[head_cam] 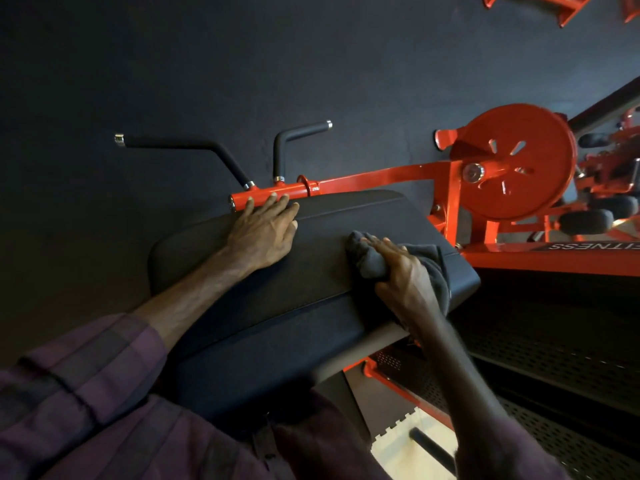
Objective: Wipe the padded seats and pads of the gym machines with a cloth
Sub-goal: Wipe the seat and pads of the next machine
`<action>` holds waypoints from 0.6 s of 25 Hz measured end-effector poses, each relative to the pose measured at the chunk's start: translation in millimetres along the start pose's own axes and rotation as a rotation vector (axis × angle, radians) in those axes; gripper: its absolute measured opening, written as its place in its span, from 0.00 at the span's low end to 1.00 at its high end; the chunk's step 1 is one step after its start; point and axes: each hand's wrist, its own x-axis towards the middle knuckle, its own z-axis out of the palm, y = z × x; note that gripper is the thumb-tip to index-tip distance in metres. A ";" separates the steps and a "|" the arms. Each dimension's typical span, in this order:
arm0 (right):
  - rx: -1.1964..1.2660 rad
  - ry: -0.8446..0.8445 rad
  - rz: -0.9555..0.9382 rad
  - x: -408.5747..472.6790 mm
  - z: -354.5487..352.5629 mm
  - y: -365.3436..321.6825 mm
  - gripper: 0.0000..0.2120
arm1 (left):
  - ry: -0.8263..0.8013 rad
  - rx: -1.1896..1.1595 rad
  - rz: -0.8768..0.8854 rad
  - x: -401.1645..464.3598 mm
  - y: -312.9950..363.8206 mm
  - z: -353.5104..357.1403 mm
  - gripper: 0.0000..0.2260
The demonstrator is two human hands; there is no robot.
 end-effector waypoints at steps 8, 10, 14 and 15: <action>0.003 0.015 0.145 1.2 -10.7 20.5 0.43 | -0.003 -0.007 0.012 13.8 6.1 0.6 0.25; 0.024 0.001 0.048 14.7 -10.3 25.8 0.44 | 0.001 -0.013 0.007 18.7 6.8 1.7 0.25; -0.012 0.150 0.217 46.2 -30.8 59.3 0.41 | -0.016 -0.026 0.006 26.0 5.1 2.8 0.25; -0.041 0.147 0.262 38.5 -30.0 56.7 0.41 | -0.013 -0.030 0.010 25.1 4.2 3.1 0.25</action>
